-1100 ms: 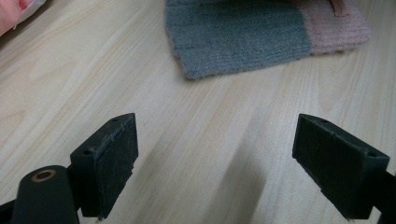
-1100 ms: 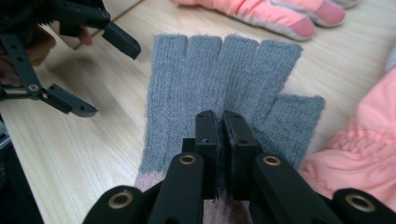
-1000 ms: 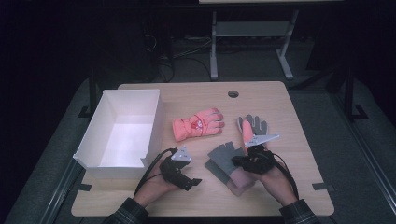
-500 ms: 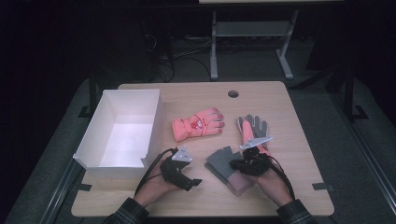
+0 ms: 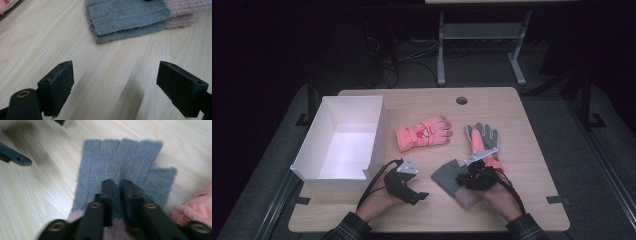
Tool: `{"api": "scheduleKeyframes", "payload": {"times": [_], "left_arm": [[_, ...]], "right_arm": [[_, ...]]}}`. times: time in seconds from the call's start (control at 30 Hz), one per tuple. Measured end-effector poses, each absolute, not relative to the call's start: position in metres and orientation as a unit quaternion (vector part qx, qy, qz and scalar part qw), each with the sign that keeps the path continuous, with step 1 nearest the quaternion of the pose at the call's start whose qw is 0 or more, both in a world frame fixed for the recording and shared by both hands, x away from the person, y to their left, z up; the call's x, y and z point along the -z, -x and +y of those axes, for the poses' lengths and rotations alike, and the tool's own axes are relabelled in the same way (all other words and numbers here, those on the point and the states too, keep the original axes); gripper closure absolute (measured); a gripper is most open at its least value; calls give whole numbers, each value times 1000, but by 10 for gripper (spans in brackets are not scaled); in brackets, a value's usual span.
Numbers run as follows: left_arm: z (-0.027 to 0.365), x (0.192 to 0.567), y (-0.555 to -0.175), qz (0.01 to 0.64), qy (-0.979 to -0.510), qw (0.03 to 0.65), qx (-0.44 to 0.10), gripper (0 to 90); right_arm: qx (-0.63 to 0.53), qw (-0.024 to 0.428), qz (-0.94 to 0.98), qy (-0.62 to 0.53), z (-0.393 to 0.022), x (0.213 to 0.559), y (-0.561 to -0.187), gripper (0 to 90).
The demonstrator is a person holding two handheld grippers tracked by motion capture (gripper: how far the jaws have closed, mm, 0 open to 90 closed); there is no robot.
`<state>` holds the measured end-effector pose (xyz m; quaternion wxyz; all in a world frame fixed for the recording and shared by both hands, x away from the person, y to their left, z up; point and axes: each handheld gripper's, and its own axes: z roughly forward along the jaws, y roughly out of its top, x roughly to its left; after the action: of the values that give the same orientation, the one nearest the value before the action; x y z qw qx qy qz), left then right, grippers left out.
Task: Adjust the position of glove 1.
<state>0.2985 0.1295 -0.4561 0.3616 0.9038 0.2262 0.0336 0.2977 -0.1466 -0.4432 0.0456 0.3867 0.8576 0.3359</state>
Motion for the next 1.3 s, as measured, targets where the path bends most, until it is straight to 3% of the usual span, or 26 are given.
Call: {"api": "scheduleKeyframes", "payload": {"times": [0.13, 0.23, 0.27, 0.3, 0.37, 0.53, 0.77, 1.3], "left_arm": [[131, 455, -299, 229, -901, 368, -29, 162], [131, 454, -298, 230, -899, 373, -27, 241], [133, 452, -297, 225, -899, 374, -31, 284], [133, 452, -297, 225, -899, 374, -31, 346], [133, 448, -297, 216, -896, 386, -22, 474], [128, 445, -294, 212, -895, 393, -6, 860], [106, 448, -294, 215, -895, 391, 19, 898], [69, 460, -308, 205, -909, 362, 6, 897]], "right_arm": [[-369, 58, 843, -387, -159, 428, -293, 674], [-380, 65, 838, -386, -166, 420, -291, 723], [-384, 72, 836, -385, -174, 415, -287, 800], [-384, 72, 836, -385, -174, 415, -287, 800], [-383, 78, 837, -383, -185, 413, -281, 888], [-373, 82, 839, -387, -202, 417, -275, 900], [-334, 71, 848, -404, -222, 440, -274, 900], [-314, 48, 865, -388, -210, 455, -280, 900]]}}
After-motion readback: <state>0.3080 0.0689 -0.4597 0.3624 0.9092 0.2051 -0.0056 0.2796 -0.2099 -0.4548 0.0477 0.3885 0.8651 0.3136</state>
